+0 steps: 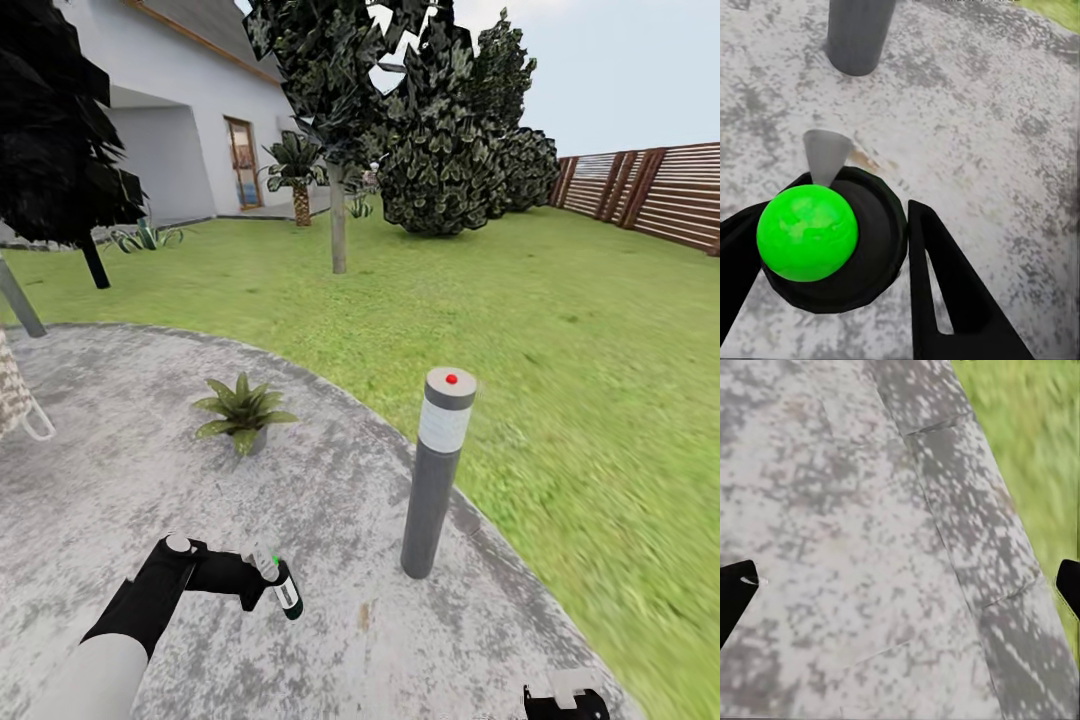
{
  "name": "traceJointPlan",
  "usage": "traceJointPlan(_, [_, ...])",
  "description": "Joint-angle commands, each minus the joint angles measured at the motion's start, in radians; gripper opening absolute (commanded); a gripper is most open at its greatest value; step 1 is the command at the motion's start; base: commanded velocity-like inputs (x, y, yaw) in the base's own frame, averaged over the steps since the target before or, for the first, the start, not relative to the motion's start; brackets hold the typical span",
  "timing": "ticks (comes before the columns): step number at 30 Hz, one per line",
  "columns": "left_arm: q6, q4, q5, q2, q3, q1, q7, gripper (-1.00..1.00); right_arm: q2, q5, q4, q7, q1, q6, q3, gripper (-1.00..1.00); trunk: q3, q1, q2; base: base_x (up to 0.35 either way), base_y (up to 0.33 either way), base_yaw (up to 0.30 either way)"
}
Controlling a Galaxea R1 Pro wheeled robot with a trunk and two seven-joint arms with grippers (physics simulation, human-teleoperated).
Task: Pick up the pesticide atomizer in the garden and spray insectifuge to fully cover both potted plants in the garden.
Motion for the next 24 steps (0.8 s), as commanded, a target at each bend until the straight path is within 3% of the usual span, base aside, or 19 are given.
traceJointPlan(1, [0.010, -0.001, -0.004, -0.001, 0.003, -0.001, -0.007, -1.00, 0.000, 0.011, 0.002, -0.005, -0.001, -0.004, -0.007, 1.00, 0.000, -0.001, 0.000, -0.180, -0.308, 0.266])
traceJointPlan(6, [0.016, -0.001, -0.006, -0.001, 0.005, -0.001, -0.003, -1.00, 0.000, 0.010, 0.001, -0.005, -0.001, -0.004, -0.007, 1.00, 0.001, -0.001, 0.000, -0.182, -0.308, 0.200])
traceJointPlan(24, [0.020, -0.001, -0.003, -0.001, 0.005, -0.001, 0.002, -1.00, 0.000, 0.009, 0.002, -0.003, -0.001, -0.002, -0.007, 1.00, 0.001, -0.001, 0.000, -0.176, -0.308, 0.002])
